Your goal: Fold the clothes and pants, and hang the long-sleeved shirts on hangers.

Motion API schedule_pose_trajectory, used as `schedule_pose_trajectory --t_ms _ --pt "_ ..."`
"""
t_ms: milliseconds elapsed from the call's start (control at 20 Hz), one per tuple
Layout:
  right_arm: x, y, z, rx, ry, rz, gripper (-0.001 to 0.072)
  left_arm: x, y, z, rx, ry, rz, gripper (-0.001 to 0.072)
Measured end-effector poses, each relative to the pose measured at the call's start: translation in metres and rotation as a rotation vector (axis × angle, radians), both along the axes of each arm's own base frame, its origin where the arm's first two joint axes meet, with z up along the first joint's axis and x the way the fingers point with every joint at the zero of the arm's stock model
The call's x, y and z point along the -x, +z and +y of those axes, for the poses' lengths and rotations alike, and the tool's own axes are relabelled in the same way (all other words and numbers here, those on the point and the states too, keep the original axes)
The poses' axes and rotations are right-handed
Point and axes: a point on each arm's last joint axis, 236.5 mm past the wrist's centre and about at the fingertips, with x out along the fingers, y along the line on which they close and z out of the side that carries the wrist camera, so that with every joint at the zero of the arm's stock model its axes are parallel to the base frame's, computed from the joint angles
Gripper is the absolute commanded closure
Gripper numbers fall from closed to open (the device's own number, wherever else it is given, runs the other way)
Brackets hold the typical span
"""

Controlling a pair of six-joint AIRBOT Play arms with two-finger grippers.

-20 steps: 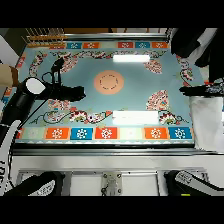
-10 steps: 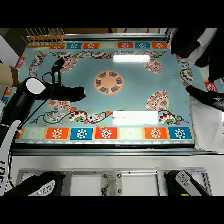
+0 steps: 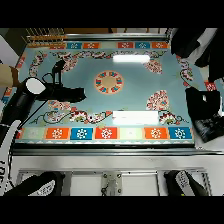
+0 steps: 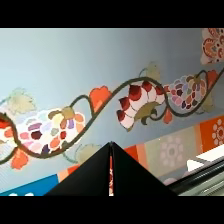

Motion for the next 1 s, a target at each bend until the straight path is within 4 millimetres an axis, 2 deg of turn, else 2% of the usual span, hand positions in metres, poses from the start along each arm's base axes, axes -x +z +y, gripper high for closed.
schedule_pose_trajectory --t_ms 100,150,250,350,450,500,550,600,650,800,900,1000 --pt "0.001 0.002 0.000 0.007 0.001 -0.002 0.0066 0.001 0.000 0.000 0.000 -0.002 0.002 0.0699" --pt "-0.006 0.011 0.000 0.030 0.016 -0.031 0.0066 0.001 0.000 0.000 0.000 -0.002 0.003 0.0699" --pt "-0.039 0.035 0.022 0.040 0.121 -0.150 0.0066 0.001 0.000 0.000 0.000 -0.002 0.003 0.0698" --pt "-0.075 0.054 0.066 0.007 0.270 -0.268 0.0066 0.001 0.000 0.000 0.000 -0.002 0.002 0.0699" --pt "-0.104 0.070 0.130 -0.060 0.459 -0.365 0.0068 0.001 0.000 0.000 0.000 -0.002 0.002 0.0698" --pt "-0.112 0.076 0.161 -0.088 0.547 -0.394 0.0141 0.001 0.000 0.000 0.000 -0.002 0.002 0.0699" --pt "-0.117 0.080 0.194 -0.117 0.642 -0.414 0.0304 0.001 0.000 0.000 0.000 -0.002 0.002 0.0698" --pt "-0.119 0.083 0.224 -0.142 0.729 -0.428 0.0532 0.001 0.000 0.000 0.000 -0.002 0.003 0.0699" --pt "-0.117 0.085 0.250 -0.159 0.808 -0.435 0.0702 0.001 0.000 0.000 0.000 -0.002 0.002 0.0699" --pt "-0.107 0.088 0.308 -0.190 1.006 -0.448 0.0696 0.000 0.000 0.000 0.000 -0.001 0.001 0.0699" --pt "-0.099 0.088 0.329 -0.205 1.081 -0.445 0.0696 0.000 0.000 0.000 0.000 0.001 -0.001 0.0698" --pt "-0.093 0.088 0.340 -0.216 1.126 -0.439 0.0696 -0.001 0.001 0.000 0.001 0.002 -0.004 0.0699"
